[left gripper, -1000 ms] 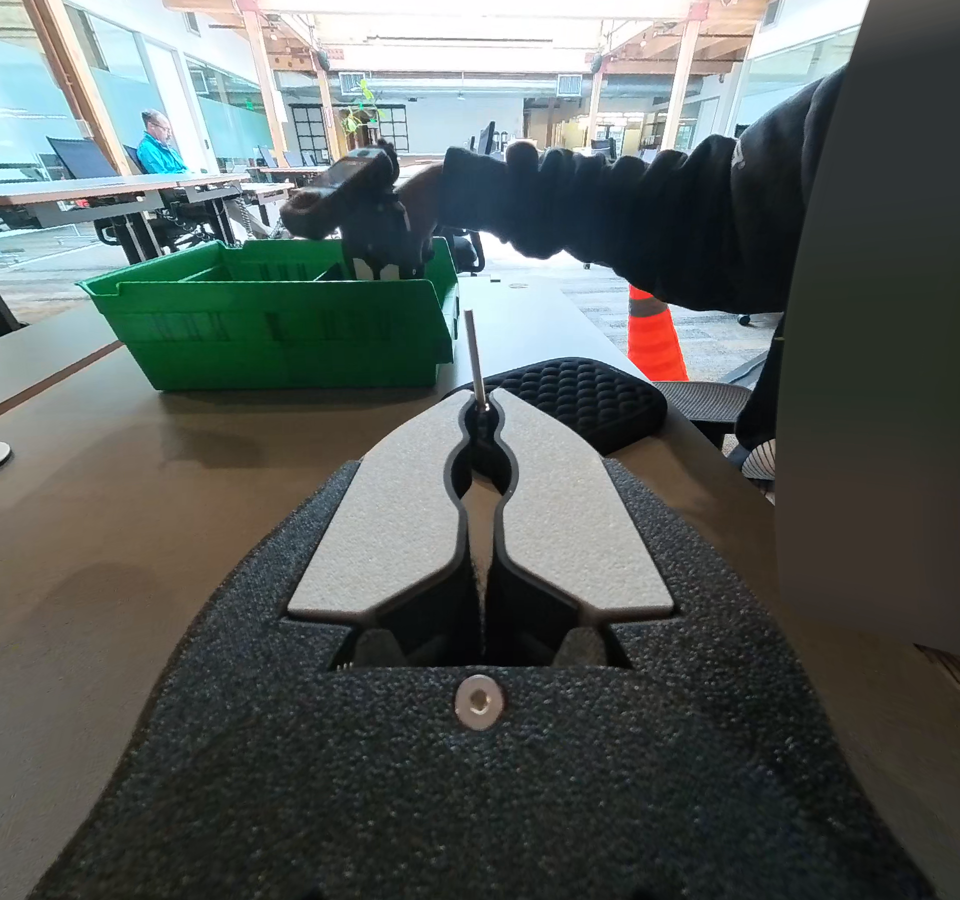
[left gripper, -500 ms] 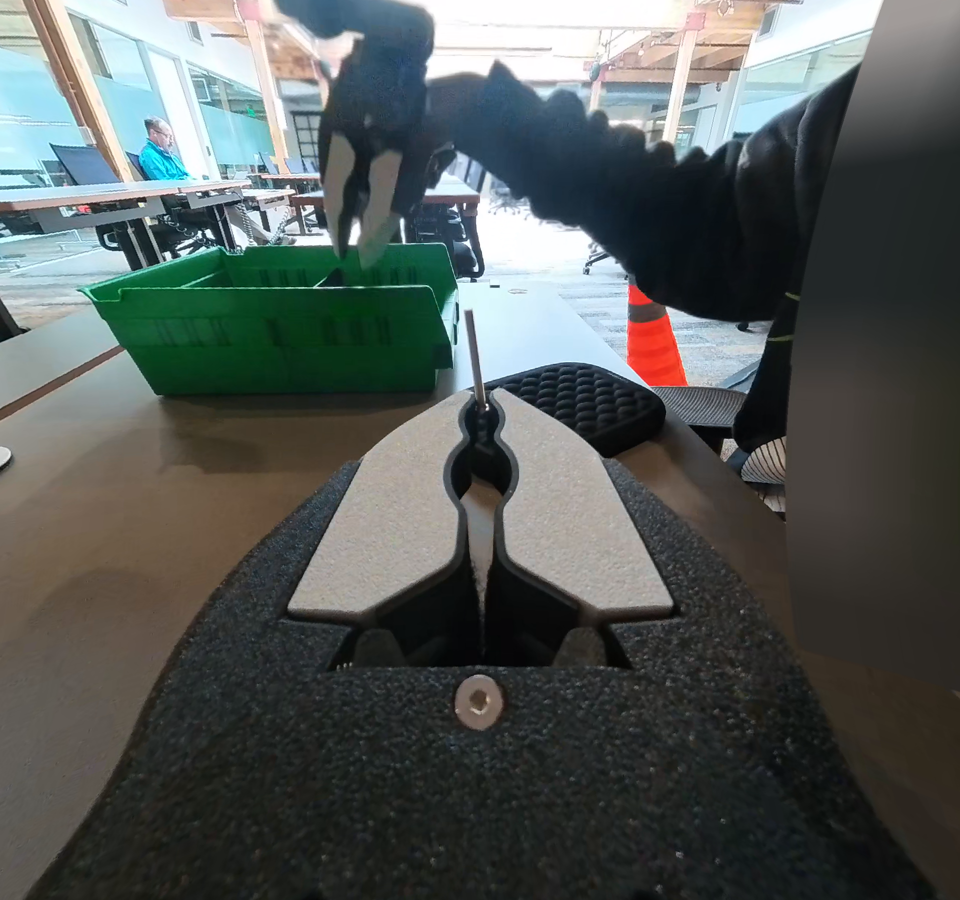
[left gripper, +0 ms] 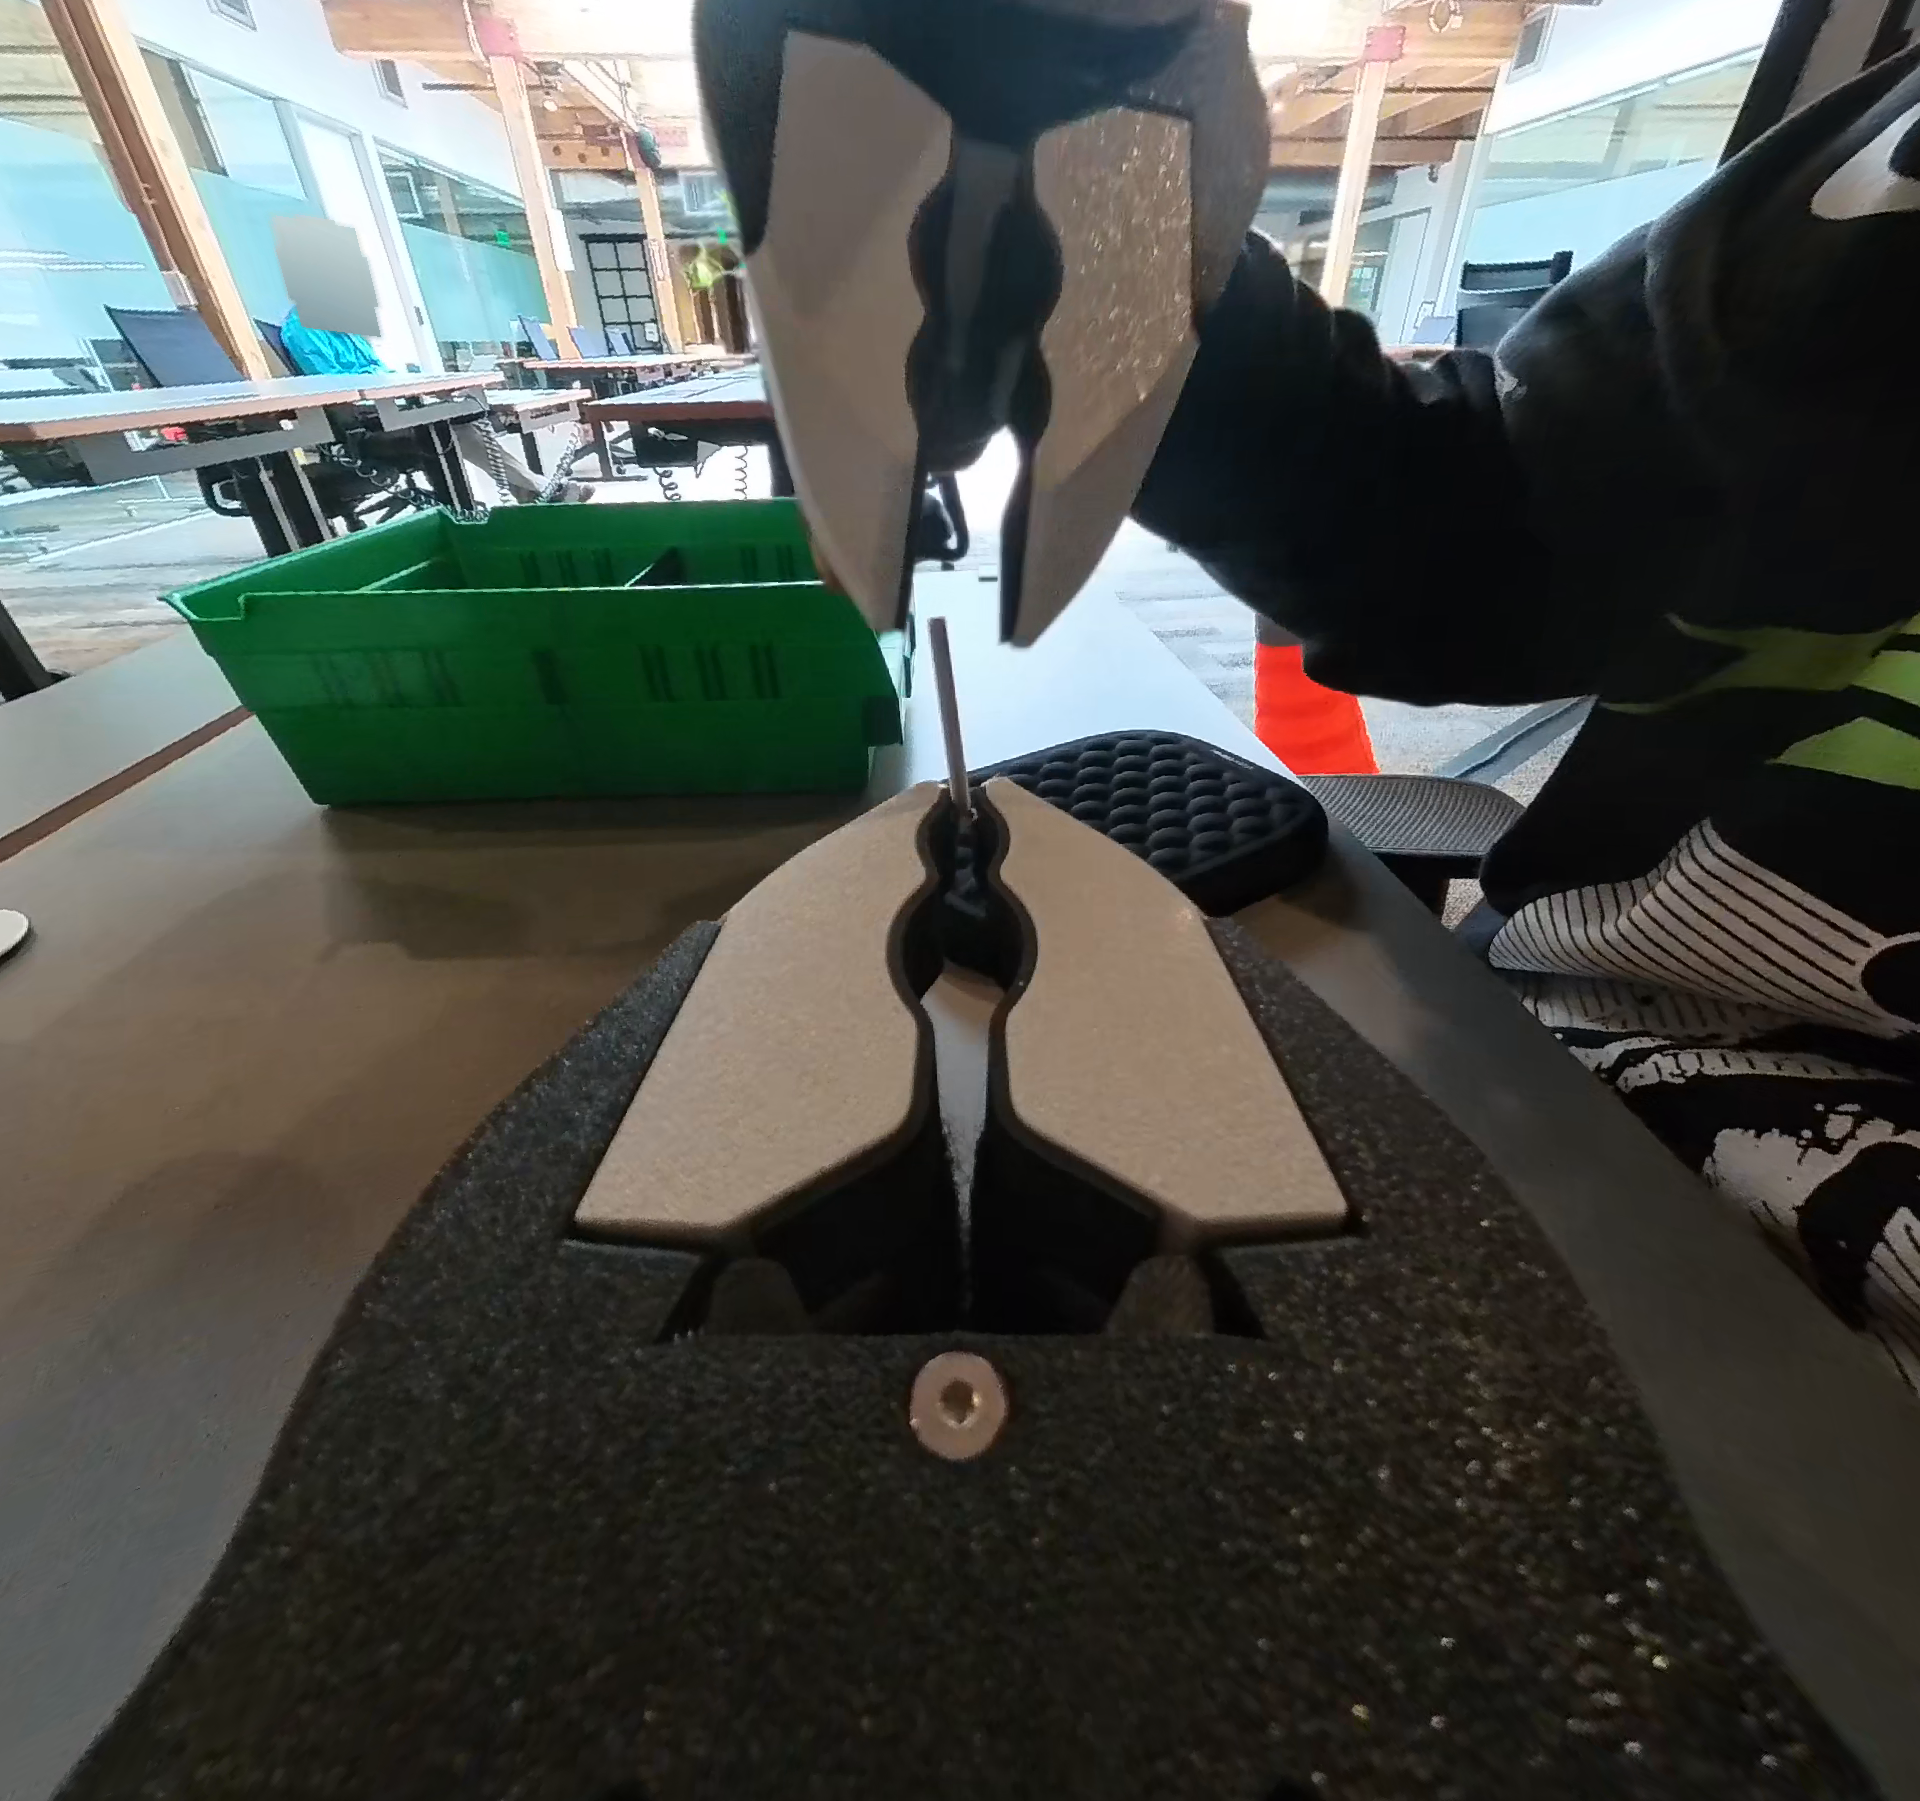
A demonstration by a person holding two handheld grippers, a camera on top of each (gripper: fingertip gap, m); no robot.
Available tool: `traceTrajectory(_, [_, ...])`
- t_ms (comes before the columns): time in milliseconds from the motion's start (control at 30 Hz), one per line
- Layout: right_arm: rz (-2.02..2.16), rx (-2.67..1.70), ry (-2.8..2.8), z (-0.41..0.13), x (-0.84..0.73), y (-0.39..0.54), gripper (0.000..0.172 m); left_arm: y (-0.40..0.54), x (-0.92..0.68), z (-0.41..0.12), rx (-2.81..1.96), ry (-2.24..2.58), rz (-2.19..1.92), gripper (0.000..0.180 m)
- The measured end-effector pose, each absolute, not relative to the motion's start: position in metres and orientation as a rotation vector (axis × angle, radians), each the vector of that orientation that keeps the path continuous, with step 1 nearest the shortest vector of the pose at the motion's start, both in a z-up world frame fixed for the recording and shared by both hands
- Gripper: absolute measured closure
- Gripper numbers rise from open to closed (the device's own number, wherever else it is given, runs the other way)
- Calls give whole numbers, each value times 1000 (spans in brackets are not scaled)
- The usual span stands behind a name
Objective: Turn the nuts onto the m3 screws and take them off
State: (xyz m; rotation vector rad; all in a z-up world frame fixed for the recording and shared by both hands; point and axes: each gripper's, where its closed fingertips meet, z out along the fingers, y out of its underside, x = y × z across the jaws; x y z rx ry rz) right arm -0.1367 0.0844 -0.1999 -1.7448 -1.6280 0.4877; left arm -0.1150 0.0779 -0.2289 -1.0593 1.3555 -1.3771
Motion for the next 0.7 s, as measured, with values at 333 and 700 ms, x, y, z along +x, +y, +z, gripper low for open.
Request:
traceTrajectory(333, [567,-1725,-1599,-205,-147,85,170,79,-116,-226,-1058,1334,-1394,179])
traceTrajectory(700, [158,-1952,-1357,-161,-43,150,170,96,-114,-224,-1130,1223,-1361,121])
